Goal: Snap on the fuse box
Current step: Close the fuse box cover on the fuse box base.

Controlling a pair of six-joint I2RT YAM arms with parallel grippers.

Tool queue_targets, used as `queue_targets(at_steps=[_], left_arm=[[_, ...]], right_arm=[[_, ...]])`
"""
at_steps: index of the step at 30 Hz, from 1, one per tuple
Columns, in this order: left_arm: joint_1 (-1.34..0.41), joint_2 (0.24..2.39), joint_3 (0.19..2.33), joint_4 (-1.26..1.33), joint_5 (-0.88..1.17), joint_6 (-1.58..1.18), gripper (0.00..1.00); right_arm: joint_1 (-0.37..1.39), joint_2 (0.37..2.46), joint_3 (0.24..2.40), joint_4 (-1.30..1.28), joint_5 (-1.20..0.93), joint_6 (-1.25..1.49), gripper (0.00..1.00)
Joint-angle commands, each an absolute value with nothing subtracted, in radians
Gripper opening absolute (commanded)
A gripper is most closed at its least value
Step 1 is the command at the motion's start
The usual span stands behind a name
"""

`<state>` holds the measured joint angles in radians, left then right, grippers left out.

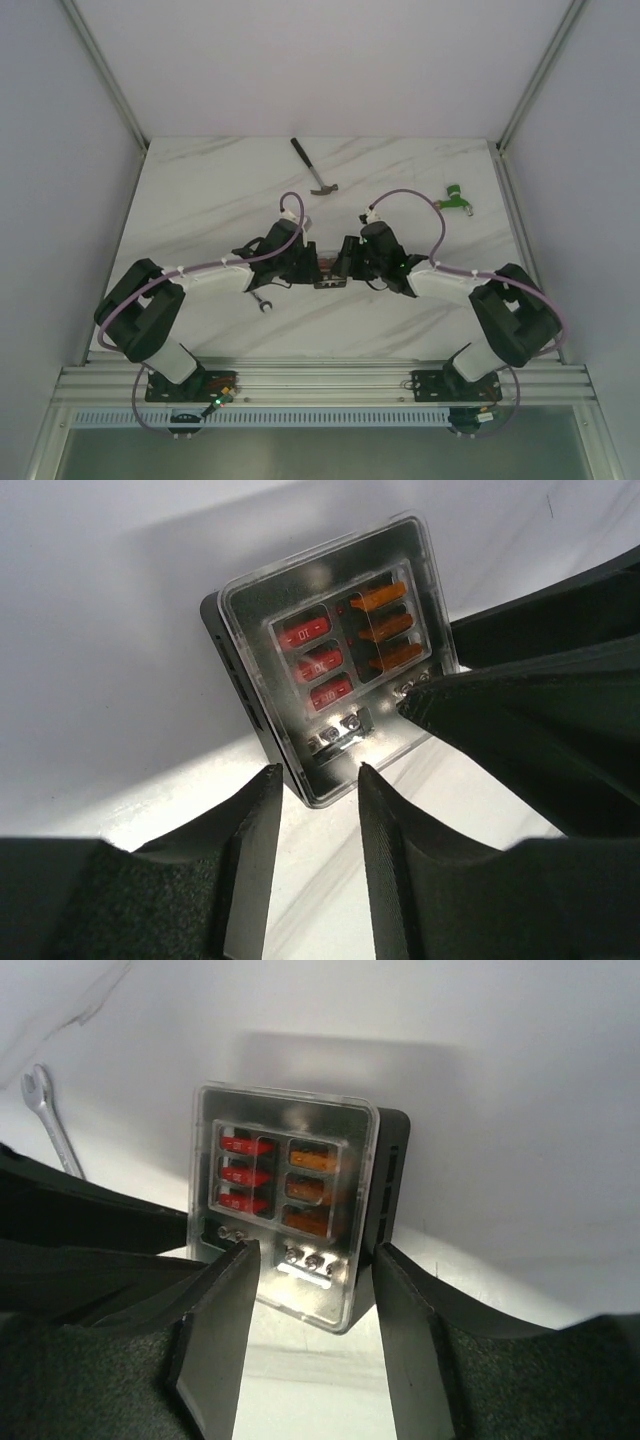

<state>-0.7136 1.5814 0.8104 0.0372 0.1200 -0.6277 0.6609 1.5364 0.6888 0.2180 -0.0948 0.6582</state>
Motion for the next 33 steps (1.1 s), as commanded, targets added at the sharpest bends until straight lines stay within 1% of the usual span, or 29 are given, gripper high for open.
queue_targets(at_steps=[1, 3, 6, 15, 22, 27, 29, 33], left_arm=[[-0.712, 1.549, 0.801, 0.043, 0.138, -0.632, 0.48], [-0.699, 1.529, 0.794, 0.046, 0.139, -0.633, 0.51], [-0.679, 1.52, 0.789, 0.047, 0.139, -0.635, 0.52], [-0.664, 1.587, 0.792, 0.066, 0.172, -0.634, 0.39], [-0.664, 1.636, 0.766, 0.091, 0.212, -0.649, 0.26], [-0.662, 1.643, 0.734, 0.114, 0.238, -0.664, 0.25], [-0.66, 1.642, 0.721, 0.119, 0.246, -0.669, 0.25], [-0.652, 1.644, 0.694, 0.123, 0.252, -0.675, 0.26]], right_arm=[[0.658, 1.473, 0.68, 0.21, -0.111, 0.653, 0.56], [0.651, 1.459, 0.677, 0.21, -0.113, 0.649, 0.58], [0.639, 1.453, 0.675, 0.21, -0.124, 0.644, 0.58], [0.628, 1.496, 0.671, 0.235, -0.166, 0.652, 0.56], [0.629, 1.532, 0.638, 0.285, -0.224, 0.678, 0.48], [0.628, 1.534, 0.599, 0.319, -0.259, 0.695, 0.42], [0.628, 1.571, 0.585, 0.325, -0.273, 0.702, 0.41], [0.628, 1.599, 0.556, 0.328, -0.289, 0.714, 0.35]])
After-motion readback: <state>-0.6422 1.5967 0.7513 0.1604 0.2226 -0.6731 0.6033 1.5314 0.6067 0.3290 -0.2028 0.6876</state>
